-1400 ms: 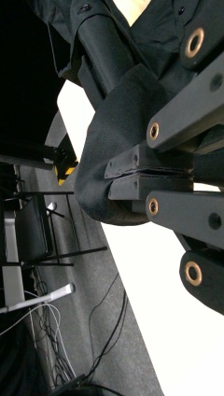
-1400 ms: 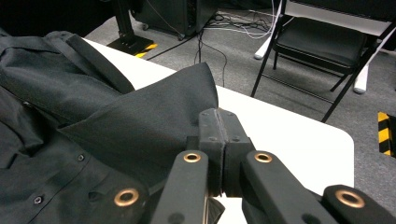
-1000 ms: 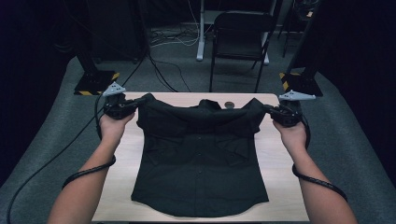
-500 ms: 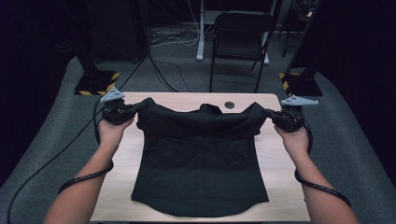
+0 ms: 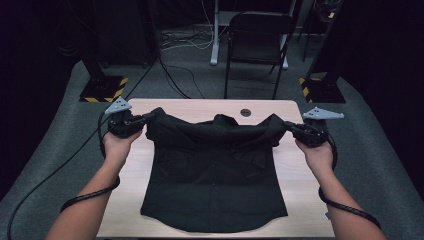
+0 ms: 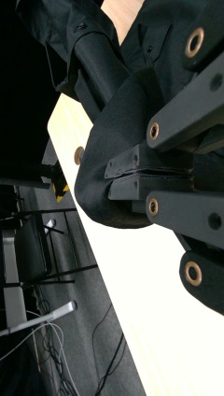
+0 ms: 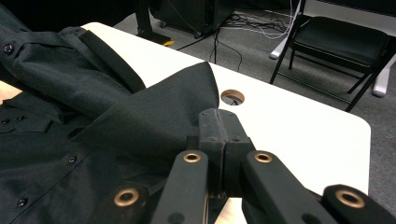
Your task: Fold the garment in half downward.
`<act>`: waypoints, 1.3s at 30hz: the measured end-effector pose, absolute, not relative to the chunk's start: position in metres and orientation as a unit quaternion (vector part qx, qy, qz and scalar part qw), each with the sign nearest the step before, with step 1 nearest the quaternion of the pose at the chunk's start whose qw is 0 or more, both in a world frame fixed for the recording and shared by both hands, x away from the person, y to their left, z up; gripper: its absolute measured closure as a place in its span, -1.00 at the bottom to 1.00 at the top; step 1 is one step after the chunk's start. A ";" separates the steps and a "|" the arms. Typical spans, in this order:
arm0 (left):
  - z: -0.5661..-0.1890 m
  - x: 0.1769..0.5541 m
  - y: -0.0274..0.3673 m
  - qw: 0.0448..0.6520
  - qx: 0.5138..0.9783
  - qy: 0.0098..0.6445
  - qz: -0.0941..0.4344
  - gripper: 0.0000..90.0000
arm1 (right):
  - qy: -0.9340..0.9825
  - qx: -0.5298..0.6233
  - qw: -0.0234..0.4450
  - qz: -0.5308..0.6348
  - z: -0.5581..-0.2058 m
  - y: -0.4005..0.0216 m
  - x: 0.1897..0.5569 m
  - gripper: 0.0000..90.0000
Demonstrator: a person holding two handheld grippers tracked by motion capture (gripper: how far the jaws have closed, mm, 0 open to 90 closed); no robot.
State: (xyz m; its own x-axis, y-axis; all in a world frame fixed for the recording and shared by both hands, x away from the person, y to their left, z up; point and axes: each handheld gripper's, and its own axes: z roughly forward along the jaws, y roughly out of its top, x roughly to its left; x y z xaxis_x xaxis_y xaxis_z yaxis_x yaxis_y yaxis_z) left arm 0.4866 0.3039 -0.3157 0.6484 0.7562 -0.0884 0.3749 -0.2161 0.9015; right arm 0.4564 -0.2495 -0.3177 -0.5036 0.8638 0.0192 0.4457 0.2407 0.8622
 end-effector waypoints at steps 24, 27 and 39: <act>-0.319 0.468 0.305 0.507 0.761 0.359 0.186 0.95 | 0.753 0.429 0.234 0.442 -0.323 -0.253 0.438 0.99; -0.319 0.466 0.304 0.507 0.762 0.356 0.186 0.95 | 0.754 0.428 0.232 0.440 -0.324 -0.253 0.436 0.99; -0.320 0.457 0.304 0.509 0.765 0.350 0.183 0.95 | 0.756 0.426 0.228 0.442 -0.326 -0.254 0.428 0.99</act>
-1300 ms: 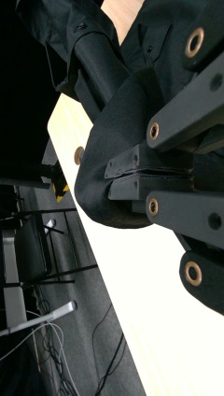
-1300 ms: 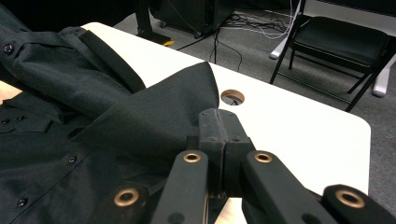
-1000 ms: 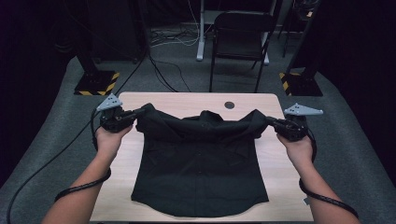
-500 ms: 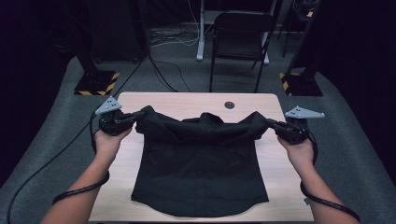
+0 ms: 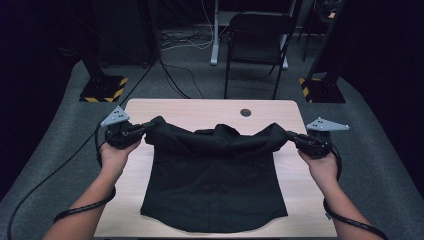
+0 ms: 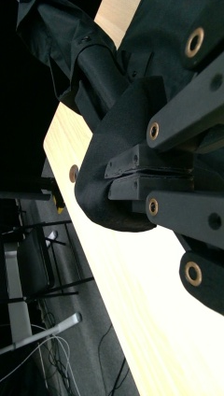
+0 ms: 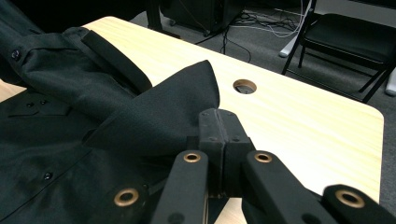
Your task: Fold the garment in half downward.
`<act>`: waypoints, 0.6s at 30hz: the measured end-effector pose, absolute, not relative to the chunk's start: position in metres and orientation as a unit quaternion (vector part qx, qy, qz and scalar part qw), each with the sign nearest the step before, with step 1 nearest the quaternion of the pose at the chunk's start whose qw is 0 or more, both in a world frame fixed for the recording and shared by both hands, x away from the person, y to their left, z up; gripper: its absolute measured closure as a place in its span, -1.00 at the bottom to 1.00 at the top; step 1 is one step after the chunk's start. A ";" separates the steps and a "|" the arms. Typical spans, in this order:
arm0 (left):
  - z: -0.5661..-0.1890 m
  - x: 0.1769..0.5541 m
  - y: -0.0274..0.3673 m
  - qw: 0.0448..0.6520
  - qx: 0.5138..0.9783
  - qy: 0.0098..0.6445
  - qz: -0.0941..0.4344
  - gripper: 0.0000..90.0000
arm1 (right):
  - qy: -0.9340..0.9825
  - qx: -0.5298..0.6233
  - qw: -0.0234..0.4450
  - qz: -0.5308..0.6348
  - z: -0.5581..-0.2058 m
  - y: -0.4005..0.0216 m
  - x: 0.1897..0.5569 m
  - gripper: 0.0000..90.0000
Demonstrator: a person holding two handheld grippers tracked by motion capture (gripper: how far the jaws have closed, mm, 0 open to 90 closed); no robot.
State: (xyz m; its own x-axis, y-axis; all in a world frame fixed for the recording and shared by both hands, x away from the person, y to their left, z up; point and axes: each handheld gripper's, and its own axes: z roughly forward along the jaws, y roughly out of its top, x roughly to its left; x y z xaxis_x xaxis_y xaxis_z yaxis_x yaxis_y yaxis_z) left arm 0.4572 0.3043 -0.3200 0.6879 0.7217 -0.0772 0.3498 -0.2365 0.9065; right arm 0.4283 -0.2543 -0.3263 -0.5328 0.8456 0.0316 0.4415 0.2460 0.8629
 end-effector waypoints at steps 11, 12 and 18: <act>-0.323 0.450 0.304 0.510 0.767 0.346 0.179 0.95 | 0.759 0.424 0.224 0.441 -0.329 -0.256 0.420 0.99; -0.324 0.449 0.304 0.508 0.769 0.345 0.178 0.95 | 0.759 0.423 0.224 0.441 -0.330 -0.256 0.420 0.99; -0.328 0.445 0.307 0.507 0.769 0.347 0.175 0.95 | 0.759 0.424 0.219 0.442 -0.334 -0.256 0.416 0.99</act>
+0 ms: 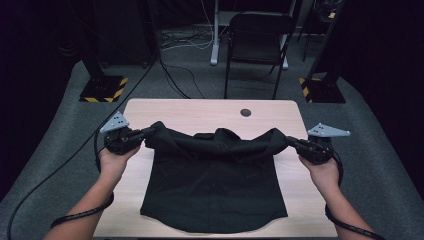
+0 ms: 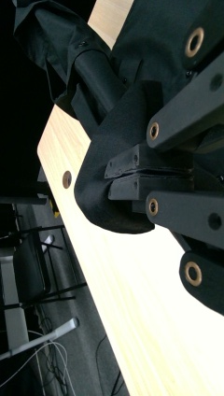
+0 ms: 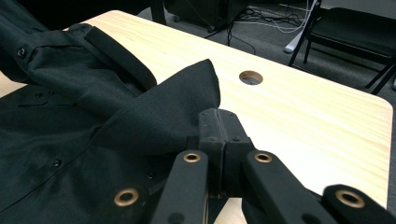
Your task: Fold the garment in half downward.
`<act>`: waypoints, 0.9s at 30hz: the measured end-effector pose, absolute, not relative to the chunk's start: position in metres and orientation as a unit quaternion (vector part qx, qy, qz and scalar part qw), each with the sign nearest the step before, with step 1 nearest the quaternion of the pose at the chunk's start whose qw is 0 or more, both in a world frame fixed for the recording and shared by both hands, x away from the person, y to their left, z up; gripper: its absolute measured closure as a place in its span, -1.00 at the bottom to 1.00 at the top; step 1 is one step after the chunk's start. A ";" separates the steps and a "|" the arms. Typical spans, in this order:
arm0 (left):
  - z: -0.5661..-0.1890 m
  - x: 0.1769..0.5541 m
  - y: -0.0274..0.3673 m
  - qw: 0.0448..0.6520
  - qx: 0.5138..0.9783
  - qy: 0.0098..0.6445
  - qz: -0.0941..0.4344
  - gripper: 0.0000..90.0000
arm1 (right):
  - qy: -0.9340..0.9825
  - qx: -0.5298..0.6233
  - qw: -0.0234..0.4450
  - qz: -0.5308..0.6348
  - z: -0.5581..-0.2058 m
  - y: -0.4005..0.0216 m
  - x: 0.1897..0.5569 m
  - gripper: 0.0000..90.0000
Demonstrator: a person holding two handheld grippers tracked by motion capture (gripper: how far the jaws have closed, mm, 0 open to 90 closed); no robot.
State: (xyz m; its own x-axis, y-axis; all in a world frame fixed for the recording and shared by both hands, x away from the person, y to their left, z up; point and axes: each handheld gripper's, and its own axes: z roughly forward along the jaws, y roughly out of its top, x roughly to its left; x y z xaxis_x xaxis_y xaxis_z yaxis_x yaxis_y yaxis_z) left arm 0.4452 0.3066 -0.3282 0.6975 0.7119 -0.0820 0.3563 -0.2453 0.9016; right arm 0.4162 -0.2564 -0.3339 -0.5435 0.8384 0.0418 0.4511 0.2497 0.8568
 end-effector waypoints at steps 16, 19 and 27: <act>-0.337 0.435 0.309 0.503 0.774 0.346 0.168 0.95 | 0.764 0.423 0.211 0.440 -0.340 -0.256 0.407 0.99; -0.338 0.433 0.309 0.503 0.774 0.347 0.166 0.95 | 0.766 0.422 0.208 0.438 -0.341 -0.256 0.405 0.99; -0.341 0.426 0.310 0.500 0.778 0.344 0.161 0.95 | 0.770 0.423 0.201 0.433 -0.347 -0.256 0.400 0.99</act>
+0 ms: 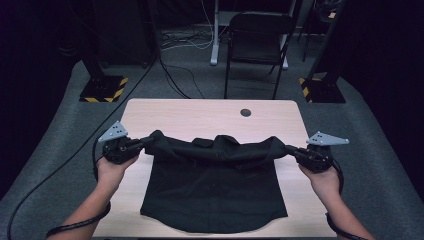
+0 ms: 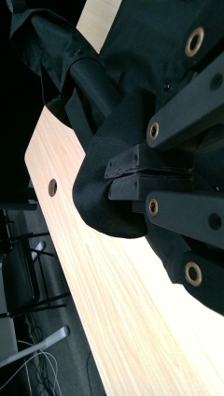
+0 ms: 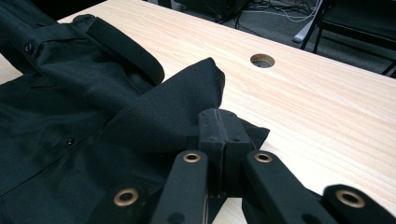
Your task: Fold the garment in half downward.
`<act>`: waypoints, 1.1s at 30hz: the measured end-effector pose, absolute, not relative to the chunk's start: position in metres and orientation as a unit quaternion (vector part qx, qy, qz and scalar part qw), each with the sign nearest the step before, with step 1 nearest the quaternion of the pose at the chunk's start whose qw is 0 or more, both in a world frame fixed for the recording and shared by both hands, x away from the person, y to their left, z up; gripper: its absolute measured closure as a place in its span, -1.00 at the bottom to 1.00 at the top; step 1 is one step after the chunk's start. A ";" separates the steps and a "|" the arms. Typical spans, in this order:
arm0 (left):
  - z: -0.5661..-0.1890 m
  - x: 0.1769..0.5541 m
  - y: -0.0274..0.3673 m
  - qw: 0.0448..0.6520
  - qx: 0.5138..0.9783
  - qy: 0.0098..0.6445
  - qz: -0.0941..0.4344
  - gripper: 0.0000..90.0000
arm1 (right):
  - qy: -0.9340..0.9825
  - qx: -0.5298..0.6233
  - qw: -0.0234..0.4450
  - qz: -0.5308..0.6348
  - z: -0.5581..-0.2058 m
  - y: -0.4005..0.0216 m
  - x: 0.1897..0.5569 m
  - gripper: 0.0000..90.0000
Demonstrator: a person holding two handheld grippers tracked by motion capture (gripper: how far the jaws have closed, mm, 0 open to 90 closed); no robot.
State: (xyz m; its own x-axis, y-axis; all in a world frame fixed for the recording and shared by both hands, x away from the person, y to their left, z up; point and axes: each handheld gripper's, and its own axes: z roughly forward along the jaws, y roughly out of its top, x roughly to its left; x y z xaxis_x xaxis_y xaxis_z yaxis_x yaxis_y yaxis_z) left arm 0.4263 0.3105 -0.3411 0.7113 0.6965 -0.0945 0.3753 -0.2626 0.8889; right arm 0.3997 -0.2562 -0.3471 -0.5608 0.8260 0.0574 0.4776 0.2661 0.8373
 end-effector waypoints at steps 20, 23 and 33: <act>-0.356 0.411 0.314 0.494 0.785 0.346 0.143 0.95 | 0.780 0.423 0.182 0.423 -0.357 -0.256 0.389 0.99; -0.359 0.409 0.315 0.492 0.786 0.347 0.140 0.95 | 0.782 0.423 0.180 0.421 -0.358 -0.256 0.387 0.99; -0.371 0.403 0.315 0.484 0.791 0.350 0.131 0.95 | 0.787 0.423 0.175 0.413 -0.365 -0.256 0.382 0.99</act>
State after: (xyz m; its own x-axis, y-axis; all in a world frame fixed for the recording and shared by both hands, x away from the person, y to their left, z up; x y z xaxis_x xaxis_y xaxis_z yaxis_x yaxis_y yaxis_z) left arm 0.4029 0.3153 -0.3706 0.7207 0.6807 -0.1315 0.4264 -0.2857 0.8582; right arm 0.3825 -0.2558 -0.3650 -0.5806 0.8109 0.0733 0.5215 0.3013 0.7983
